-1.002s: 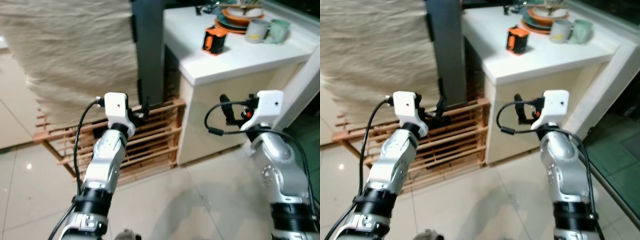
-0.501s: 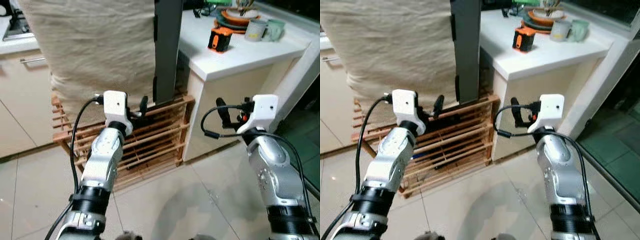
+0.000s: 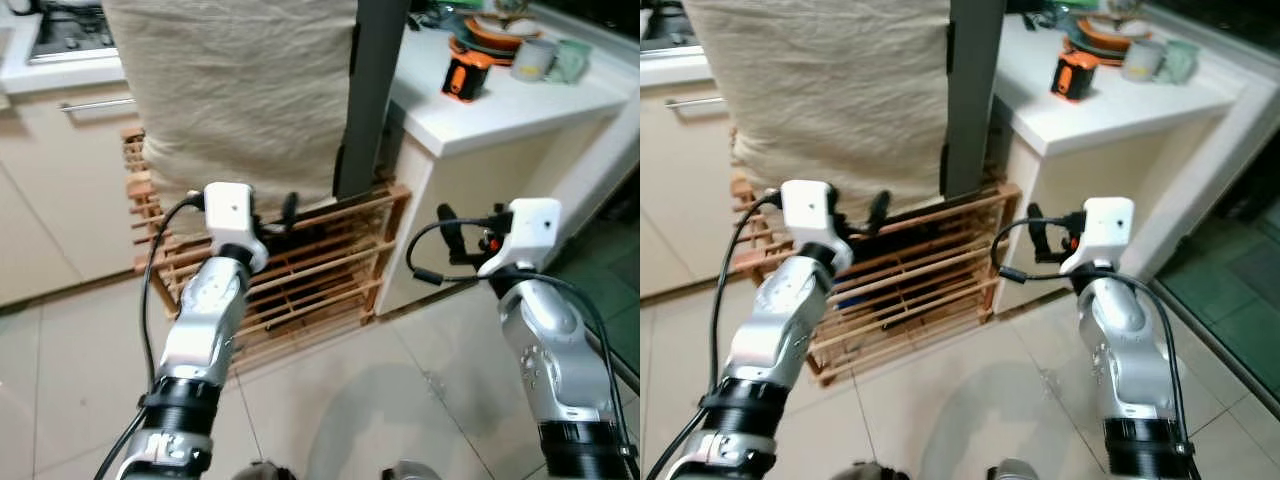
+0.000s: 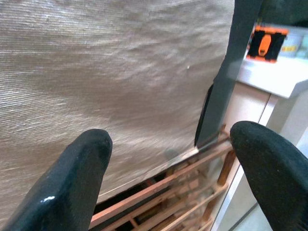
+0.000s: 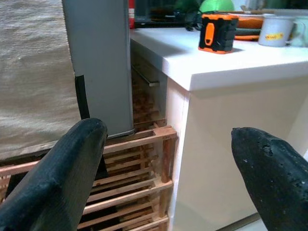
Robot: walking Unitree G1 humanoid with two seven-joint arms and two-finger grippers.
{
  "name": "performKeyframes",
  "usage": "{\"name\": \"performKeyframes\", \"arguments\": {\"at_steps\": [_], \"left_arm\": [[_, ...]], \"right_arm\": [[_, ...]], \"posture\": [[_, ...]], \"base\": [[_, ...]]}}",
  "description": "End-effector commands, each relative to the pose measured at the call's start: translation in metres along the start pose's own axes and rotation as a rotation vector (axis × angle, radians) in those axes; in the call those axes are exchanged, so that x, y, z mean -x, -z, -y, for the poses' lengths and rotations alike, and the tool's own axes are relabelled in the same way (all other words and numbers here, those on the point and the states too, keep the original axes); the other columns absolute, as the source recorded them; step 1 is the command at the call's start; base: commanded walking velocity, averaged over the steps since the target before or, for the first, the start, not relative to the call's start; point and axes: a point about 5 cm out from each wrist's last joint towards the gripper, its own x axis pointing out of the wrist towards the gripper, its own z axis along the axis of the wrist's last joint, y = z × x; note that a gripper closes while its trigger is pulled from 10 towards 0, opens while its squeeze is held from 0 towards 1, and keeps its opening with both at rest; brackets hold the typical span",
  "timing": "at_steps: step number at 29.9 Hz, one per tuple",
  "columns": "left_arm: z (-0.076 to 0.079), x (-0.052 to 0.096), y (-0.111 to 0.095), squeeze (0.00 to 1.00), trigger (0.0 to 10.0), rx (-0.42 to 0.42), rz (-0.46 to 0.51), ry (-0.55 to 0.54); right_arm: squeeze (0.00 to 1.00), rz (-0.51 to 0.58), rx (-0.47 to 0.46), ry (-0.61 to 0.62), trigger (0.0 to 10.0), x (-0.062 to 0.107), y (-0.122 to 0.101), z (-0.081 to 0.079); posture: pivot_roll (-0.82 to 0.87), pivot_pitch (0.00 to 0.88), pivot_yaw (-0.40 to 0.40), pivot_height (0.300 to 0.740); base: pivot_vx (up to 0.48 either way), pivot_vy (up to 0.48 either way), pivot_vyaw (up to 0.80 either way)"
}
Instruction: Restocking fridge
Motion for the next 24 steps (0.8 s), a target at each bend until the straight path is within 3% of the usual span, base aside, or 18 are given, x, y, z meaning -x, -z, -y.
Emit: {"name": "performKeyframes", "arguments": {"at_steps": [1,5,10,14,17,24], "left_arm": [[0.002,-0.001,-0.001,0.0,10.0,0.003,-0.012,0.001],[0.002,-0.002,-0.003,0.0,10.0,0.004,-0.006,0.003],[0.005,0.001,-0.009,0.0,10.0,0.063,0.032,0.036],[0.012,0.004,-0.013,0.0,10.0,0.065,0.05,0.118],[0.005,0.005,-0.026,0.0,10.0,0.003,0.074,0.129],[-0.007,0.004,-0.038,0.0,10.0,-0.013,0.101,0.093]], "right_arm": [[0.0,0.014,0.019,0.027,10.0,0.002,-0.003,0.004],[0.0,0.018,0.022,0.041,10.0,0.004,-0.002,0.006],[0.0,0.015,0.025,0.052,10.0,0.006,0.0,0.006],[0.0,0.016,0.035,0.066,10.0,0.011,0.0,0.009],[0.0,0.026,0.004,0.102,10.0,0.013,0.0,0.015],[0.0,0.041,0.009,0.141,10.0,0.007,-0.001,0.013]], "posture": [[-0.17,0.035,0.025,0.728],[-0.17,0.038,0.029,0.728],[-0.19,0.042,0.039,0.728],[-0.2,0.035,0.045,0.728],[-0.18,0.031,0.035,0.728],[-0.14,0.049,0.017,0.728]], "base": [[0.0,0.48,0.0],[0.0,0.48,0.0],[0.0,0.48,0.0],[0.0,0.48,0.0],[0.0,0.48,0.0],[0.0,0.48,-0.07]]}}
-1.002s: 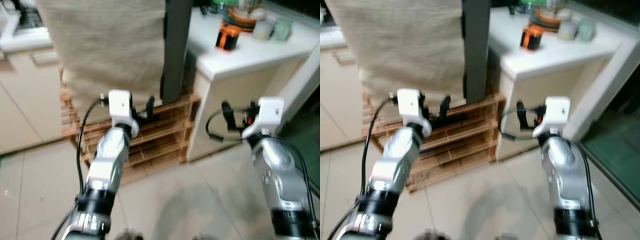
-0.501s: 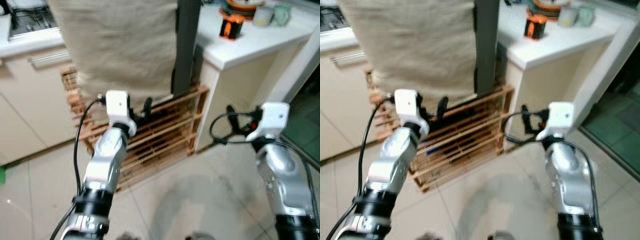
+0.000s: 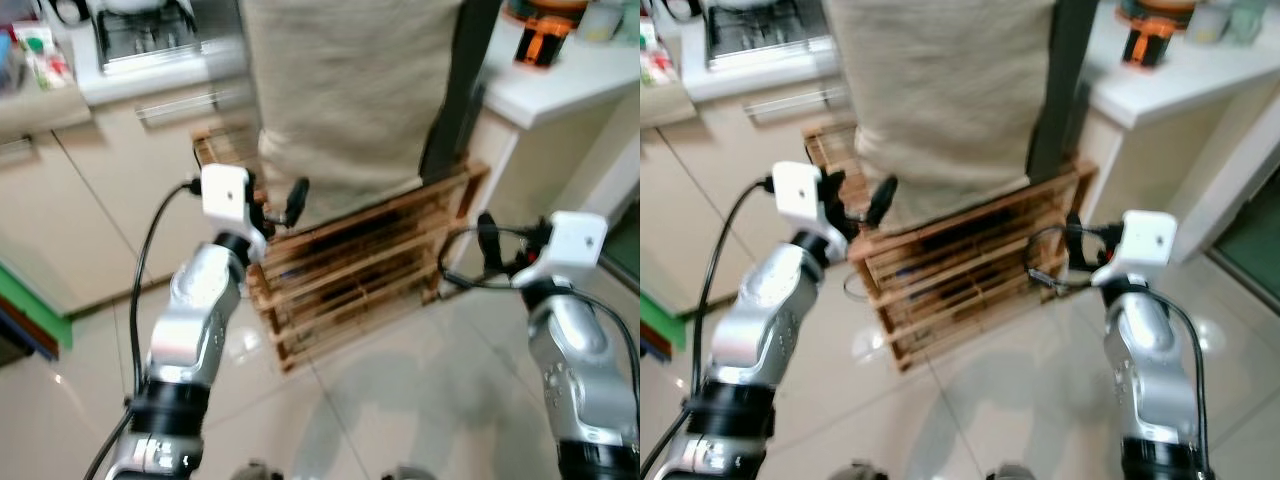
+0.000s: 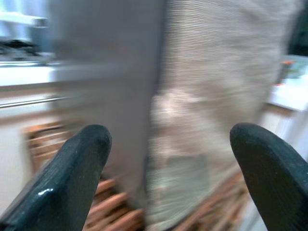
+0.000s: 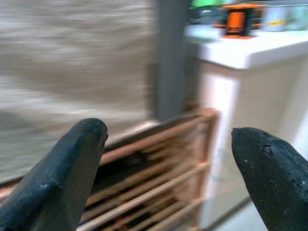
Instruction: Restocking fridge
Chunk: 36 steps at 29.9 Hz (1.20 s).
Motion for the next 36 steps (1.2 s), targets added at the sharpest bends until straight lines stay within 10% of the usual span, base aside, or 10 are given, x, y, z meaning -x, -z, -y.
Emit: {"name": "performKeyframes", "arguments": {"at_steps": [1,36], "left_arm": [[-0.003,0.0,-0.002,0.0,10.0,0.007,0.0,-0.016],[0.021,-0.014,-0.002,0.0,10.0,-0.043,-0.015,0.102]], "right_arm": [[0.0,0.018,0.019,0.014,10.0,-0.004,-0.005,0.002],[0.0,0.084,0.019,0.026,10.0,-0.008,-0.007,-0.008]], "posture": [[-0.14,0.049,0.017,0.728],[-0.14,0.034,0.048,0.728]], "base": [[0.0,0.48,-0.78],[0.0,0.425,-0.72]]}}
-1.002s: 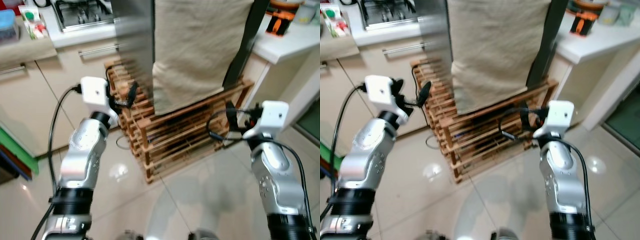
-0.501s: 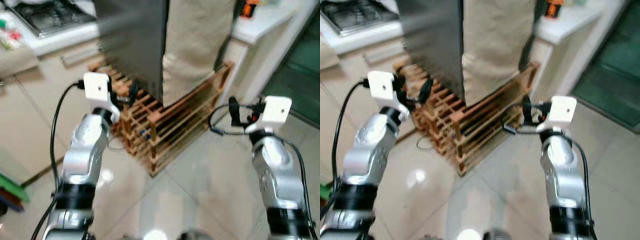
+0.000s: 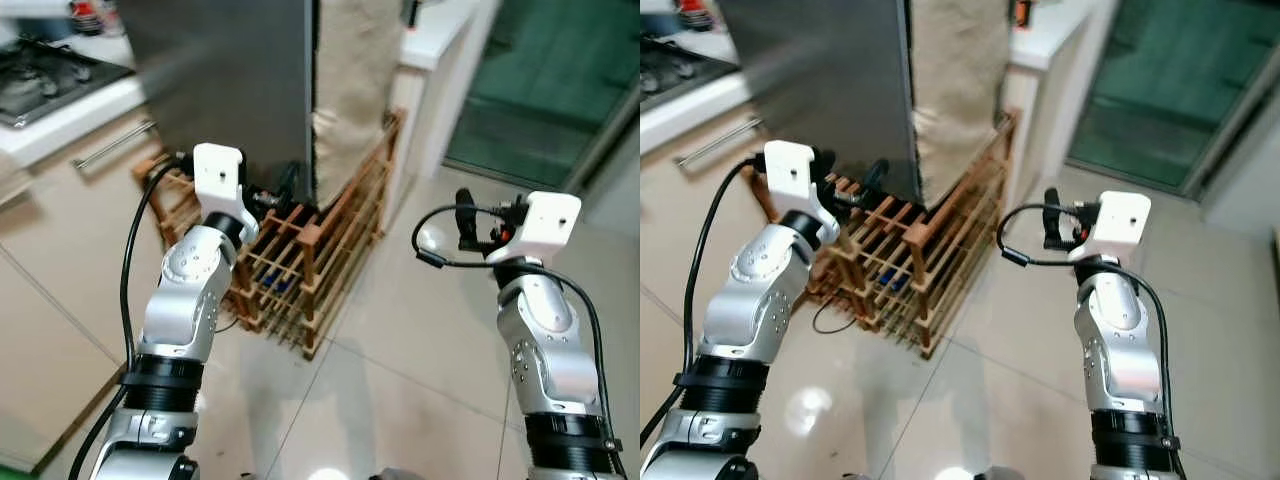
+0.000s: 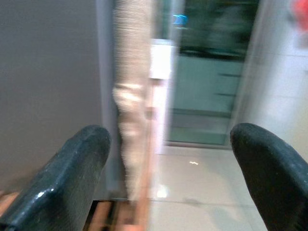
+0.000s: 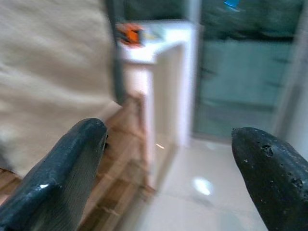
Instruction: Restocking fridge
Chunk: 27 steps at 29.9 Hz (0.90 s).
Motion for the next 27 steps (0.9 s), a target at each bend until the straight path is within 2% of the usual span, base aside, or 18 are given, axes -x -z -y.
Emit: {"name": "performKeyframes", "arguments": {"at_steps": [1,8,12,13,15,17,20,22,25,26,27], "left_arm": [[-0.009,0.006,0.001,0.0,10.0,-0.037,-0.012,-0.024],[-0.007,0.005,-0.001,0.0,10.0,-0.035,0.009,-0.021],[-0.006,0.011,-0.007,0.0,10.0,-0.04,0.06,-0.003],[-0.011,0.023,-0.008,0.0,10.0,-0.054,0.082,0.007],[-0.019,0.045,-0.001,0.0,10.0,-0.038,0.058,0.023],[-0.022,0.072,0.015,0.0,10.0,-0.042,-0.012,0.061],[-0.016,0.095,0.027,0.0,10.0,-0.029,-0.077,0.12],[-0.018,0.097,0.024,0.0,10.0,0.141,-0.085,0.028],[-0.011,0.079,0.003,0.0,10.0,0.134,0.012,0.002],[-0.011,0.079,0.003,0.0,10.0,0.134,0.012,0.002],[-0.009,0.067,-0.005,0.0,10.0,0.1,0.057,-0.033]], "right_arm": [[0.0,0.038,-0.004,-0.021,10.0,-0.001,-0.007,-0.009],[0.0,0.04,-0.006,-0.021,10.0,0.0,-0.006,-0.011],[0.0,0.132,0.013,0.071,10.0,0.007,-0.022,-0.004],[0.0,0.173,0.047,0.069,10.0,0.022,-0.031,-0.004],[0.0,0.187,0.089,0.033,10.0,0.037,-0.035,-0.005],[0.0,0.14,0.114,0.011,10.0,0.057,-0.026,0.0],[0.0,0.082,0.128,0.0,10.0,0.078,-0.016,0.009],[0.0,0.074,0.15,0.026,10.0,0.086,-0.017,0.018],[0.0,0.074,0.148,0.064,10.0,0.083,-0.022,0.02],[0.0,0.074,0.148,0.064,10.0,0.083,-0.022,0.02],[0.0,0.079,0.139,0.053,10.0,0.078,-0.023,0.016]], "posture": [[-0.13,0.04,0.05,0.728],[-0.13,0.043,0.05,0.728],[-0.14,0.034,0.052,0.728],[-0.14,0.031,0.056,0.728],[-0.14,0.034,0.056,0.728],[-0.14,0.042,0.048,0.728],[-0.14,0.05,0.038,0.728],[-0.14,0.055,0.029,0.728],[-0.14,0.051,0.017,0.728],[-0.14,0.051,0.017,0.728],[-0.14,0.049,0.018,0.728]], "base": [[0.0,0.0,0.0],[0.0,0.0,0.0],[0.0,0.0,0.0],[0.0,0.0,0.0],[0.0,0.0,0.0],[0.0,0.0,0.0],[0.0,0.0,0.0],[0.0,0.0,0.0],[0.0,0.0,0.0],[0.0,0.0,0.0],[0.48,0.0,0.0]]}}
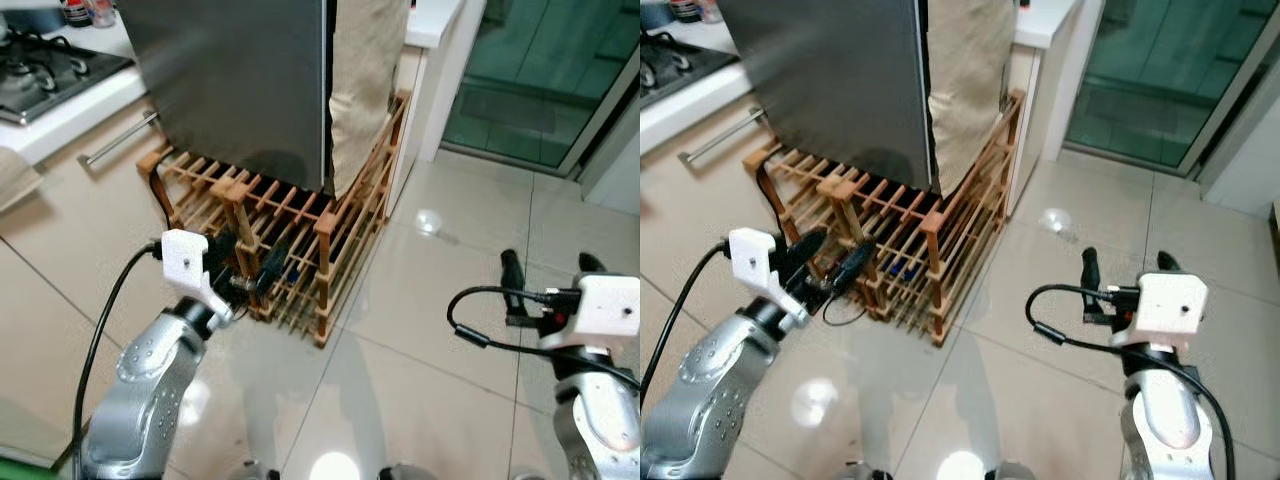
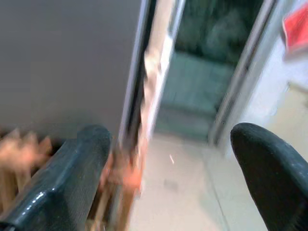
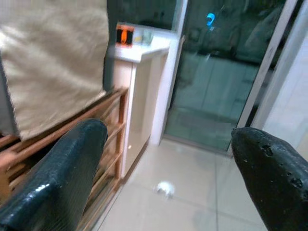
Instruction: Restocking fridge
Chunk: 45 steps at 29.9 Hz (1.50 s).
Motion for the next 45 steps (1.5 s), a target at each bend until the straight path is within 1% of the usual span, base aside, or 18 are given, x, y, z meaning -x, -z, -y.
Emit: {"name": "performKeyframes", "arguments": {"at_steps": [1,3,7,8,15,16,17,20,27,28,30,34,36,37,39,40,43,45], "left_arm": [[0.003,-0.011,-0.012,0.0,10.0,-0.021,0.063,-0.043],[0.004,-0.017,-0.016,0.0,10.0,-0.016,0.085,-0.063],[0.007,-0.025,-0.018,0.0,10.0,-0.006,0.094,-0.048],[0.008,-0.027,-0.018,0.0,10.0,-0.032,0.084,-0.045],[0.009,-0.035,-0.019,0.0,10.0,-0.057,0.077,-0.053],[0.008,-0.036,-0.019,0.0,10.0,-0.068,0.077,-0.063],[0.002,-0.038,-0.021,0.0,10.0,-0.063,0.08,-0.096],[-0.001,-0.038,-0.023,0.0,10.0,-0.063,0.086,-0.107],[0.003,-0.04,-0.029,0.0,10.0,-0.062,0.118,-0.09],[0.001,-0.04,-0.03,0.0,10.0,-0.074,0.118,-0.109],[-0.003,-0.042,-0.032,0.0,10.0,-0.058,0.119,-0.142],[-0.006,-0.045,-0.035,0.0,10.0,-0.065,0.123,-0.16],[-0.003,-0.048,-0.038,0.0,10.0,-0.077,0.123,-0.166],[0.004,-0.053,-0.041,0.0,10.0,-0.086,0.116,-0.137],[0.009,-0.055,-0.041,0.0,10.0,-0.086,0.112,-0.118],[0.009,-0.055,-0.041,0.0,10.0,-0.086,0.112,-0.118],[0.022,-0.065,-0.037,0.0,10.0,-0.09,0.081,-0.068],[0.025,-0.069,-0.036,0.0,10.0,-0.087,0.073,-0.06]], "right_arm": [[0.0,0.004,-0.022,0.003,10.0,-0.006,-0.003,-0.004],[0.0,0.007,-0.039,0.01,10.0,-0.013,-0.004,-0.006],[0.0,0.034,-0.068,0.019,10.0,-0.024,-0.01,-0.008],[0.0,0.031,-0.076,0.015,10.0,-0.026,-0.01,-0.009],[0.0,0.026,-0.081,-0.009,10.0,-0.03,-0.011,-0.015],[0.0,0.026,-0.082,-0.015,10.0,-0.031,-0.01,-0.016],[0.0,0.025,-0.083,-0.02,10.0,-0.032,-0.01,-0.017],[0.0,0.024,-0.084,-0.023,10.0,-0.033,-0.01,-0.017],[0.0,0.019,-0.084,-0.037,10.0,-0.036,-0.008,-0.018],[0.0,0.019,-0.084,-0.039,10.0,-0.036,-0.008,-0.019],[0.0,0.019,-0.084,-0.043,10.0,-0.038,-0.007,-0.019],[0.0,0.018,-0.083,-0.049,10.0,-0.039,-0.006,-0.02],[0.0,0.018,-0.083,-0.056,10.0,-0.04,-0.006,-0.021],[0.0,0.019,-0.083,-0.058,10.0,-0.041,-0.006,-0.021],[0.0,0.02,-0.083,-0.058,10.0,-0.042,-0.006,-0.021],[0.0,0.02,-0.083,-0.058,10.0,-0.042,-0.006,-0.021],[0.0,0.011,-0.092,-0.045,10.0,-0.044,-0.004,-0.019],[0.0,0.009,-0.092,-0.043,10.0,-0.044,-0.003,-0.019]], "posture": [[-0.15,0.043,0.018,0.728],[-0.15,0.039,0.018,0.728],[-0.16,0.042,0.022,0.728],[-0.17,0.042,0.022,0.728],[-0.16,0.038,0.021,0.728],[-0.16,0.037,0.021,0.728],[-0.16,0.035,0.02,0.728],[-0.16,0.035,0.02,0.728],[-0.15,0.031,0.014,0.728],[-0.15,0.03,0.013,0.728],[-0.15,0.027,0.011,0.728],[-0.15,0.021,0.008,0.728],[-0.15,0.018,0.008,0.728],[-0.15,0.017,0.008,0.728],[-0.15,0.012,0.009,0.728],[-0.15,0.012,0.009,0.728],[-0.16,0.005,0.011,0.728],[-0.16,0.004,0.013,0.728]], "base": [[0.48,0.0,0.0],[0.48,0.0,0.0],[0.48,0.0,0.0],[0.48,0.0,0.0],[0.48,0.0,0.0],[0.48,0.0,0.0],[0.48,0.0,0.0],[0.48,0.0,0.0],[0.48,0.0,0.0],[0.259,0.0,0.0],[0.0,0.0,0.0],[0.0,0.0,0.0],[0.0,0.0,0.0],[0.0,0.0,0.0],[0.0,0.0,0.0],[0.0,0.0,0.0],[0.0,0.0,0.0],[0.0,0.0,0.0]]}}
